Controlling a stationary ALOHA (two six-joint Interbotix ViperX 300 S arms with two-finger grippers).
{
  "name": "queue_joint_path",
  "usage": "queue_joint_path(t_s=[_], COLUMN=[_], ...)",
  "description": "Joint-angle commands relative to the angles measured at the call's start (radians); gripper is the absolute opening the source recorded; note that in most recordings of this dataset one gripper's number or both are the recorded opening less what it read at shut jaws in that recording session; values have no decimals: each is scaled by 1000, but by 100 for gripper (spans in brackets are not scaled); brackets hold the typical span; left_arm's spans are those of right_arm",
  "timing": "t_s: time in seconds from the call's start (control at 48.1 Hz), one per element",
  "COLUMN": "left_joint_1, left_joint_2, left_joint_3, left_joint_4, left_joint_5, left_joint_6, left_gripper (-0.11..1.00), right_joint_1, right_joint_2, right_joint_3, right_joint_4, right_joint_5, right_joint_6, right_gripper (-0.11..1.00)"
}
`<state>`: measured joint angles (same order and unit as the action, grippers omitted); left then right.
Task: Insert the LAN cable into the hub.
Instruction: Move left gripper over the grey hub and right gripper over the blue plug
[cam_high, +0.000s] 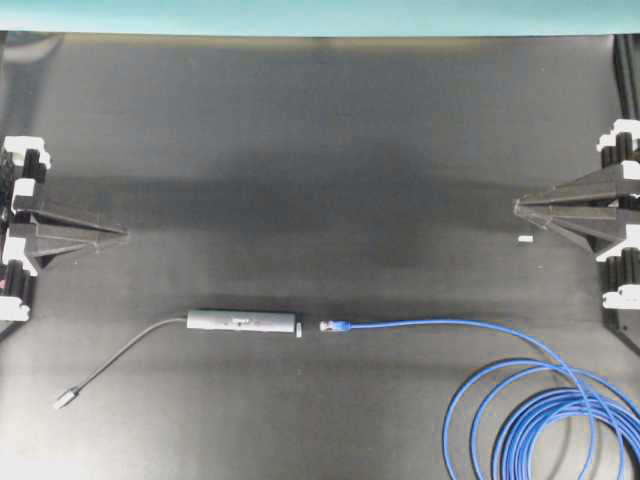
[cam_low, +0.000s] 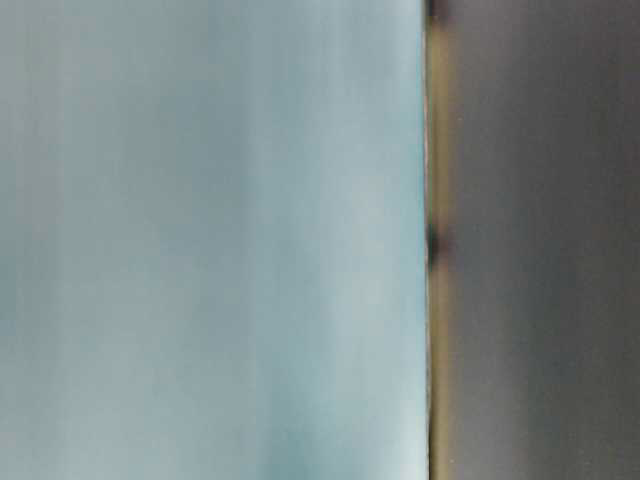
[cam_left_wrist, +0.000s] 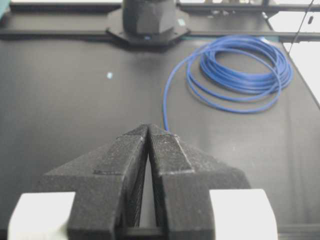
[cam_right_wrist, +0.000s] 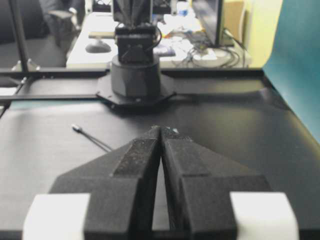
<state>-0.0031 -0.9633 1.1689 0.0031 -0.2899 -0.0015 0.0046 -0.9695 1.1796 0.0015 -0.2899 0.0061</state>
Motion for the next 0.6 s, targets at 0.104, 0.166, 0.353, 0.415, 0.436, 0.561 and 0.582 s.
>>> queue_joint_path(t_s=[0.104, 0.166, 0.353, 0.415, 0.436, 0.561, 0.582], left_joint_1=[-2, -11, -35, -48, -51, -66, -66], left_joint_2=[67, 78, 112, 127, 132, 173, 179], left_joint_3=[-52, -71, -129, -144, -149, -163, -164], left_joint_4=[43, 43, 43, 43, 43, 43, 43], left_joint_5=[94, 123, 259, 298, 307, 325, 324], left_joint_6=[-20, -20, -17, -15, -14, -18, -20], left_gripper=[1, 1, 0, 0, 0, 0, 0], right_joint_1=[9, 14, 40, 54, 60, 91, 94], right_joint_2=[60, 86, 176, 212, 225, 322, 337], right_joint_3=[-51, -72, -147, -169, -176, -219, -225], right_joint_4=[49, 55, 54, 54, 54, 55, 55], right_joint_5=[106, 187, 396, 454, 472, 558, 568], right_joint_6=[26, 48, 78, 78, 80, 81, 81], right_gripper=[0, 0, 0, 0, 0, 0, 0])
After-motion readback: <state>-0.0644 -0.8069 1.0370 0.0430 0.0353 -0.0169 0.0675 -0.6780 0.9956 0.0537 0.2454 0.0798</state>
